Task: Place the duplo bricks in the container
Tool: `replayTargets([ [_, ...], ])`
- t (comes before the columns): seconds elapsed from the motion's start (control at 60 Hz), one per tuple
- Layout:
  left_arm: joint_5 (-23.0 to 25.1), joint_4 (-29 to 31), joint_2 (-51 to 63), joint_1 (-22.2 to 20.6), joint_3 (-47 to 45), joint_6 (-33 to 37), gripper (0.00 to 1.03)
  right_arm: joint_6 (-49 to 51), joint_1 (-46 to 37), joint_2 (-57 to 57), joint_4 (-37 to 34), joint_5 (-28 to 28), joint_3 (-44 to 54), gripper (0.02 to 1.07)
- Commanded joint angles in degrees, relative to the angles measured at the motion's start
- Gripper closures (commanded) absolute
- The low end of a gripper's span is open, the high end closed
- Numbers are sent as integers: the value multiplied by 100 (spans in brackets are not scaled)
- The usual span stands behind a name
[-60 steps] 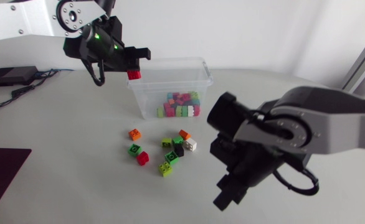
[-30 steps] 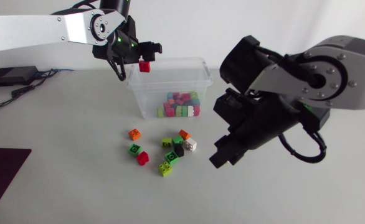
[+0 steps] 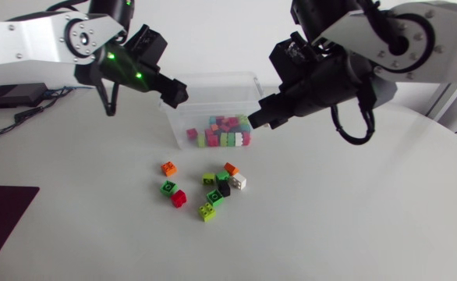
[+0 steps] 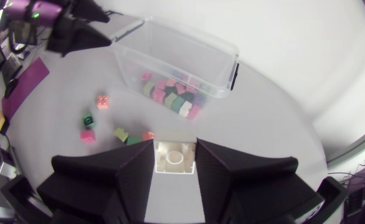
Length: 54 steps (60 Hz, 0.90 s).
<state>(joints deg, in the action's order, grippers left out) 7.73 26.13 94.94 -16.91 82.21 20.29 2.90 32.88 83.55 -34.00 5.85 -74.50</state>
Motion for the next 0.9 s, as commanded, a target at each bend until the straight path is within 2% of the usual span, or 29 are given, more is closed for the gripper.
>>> replayTargets([
  [0.0, 229, 120, -766, 126, -645, 669, 5, 71, -107, 302, 289, 39, -258, 73],
  [0.05, 458, 24, -1047, 196, -944, 818, 5, 71, -151, 399, 420, 39, -346, 73],
  [0.1, 1020, -29, -1416, 434, -1340, 1135, 5, 62, -212, 592, 631, 39, -548, 73],
  [0.233, 1451, 147, -1575, 829, -1735, 1671, 5, 53, -265, 918, 939, 31, -882, 73],
  [0.383, 2022, -20, -1399, 1295, -2289, 2137, 5, 36, -247, 1278, 1343, 31, -1084, 73],
  [0.5, 2180, -433, -1056, 1515, -2605, 2268, 5, 44, -221, 1533, 1756, 57, -1172, 73],
  [0.7, 2189, -1198, -423, 1497, -2887, 2207, 5, 53, -300, 1999, 2486, 83, -1330, 73],
  [0.883, 2189, -1681, 210, 1365, -2816, 1952, 5, 36, -362, 2579, 2776, 83, -1656, 71],
])
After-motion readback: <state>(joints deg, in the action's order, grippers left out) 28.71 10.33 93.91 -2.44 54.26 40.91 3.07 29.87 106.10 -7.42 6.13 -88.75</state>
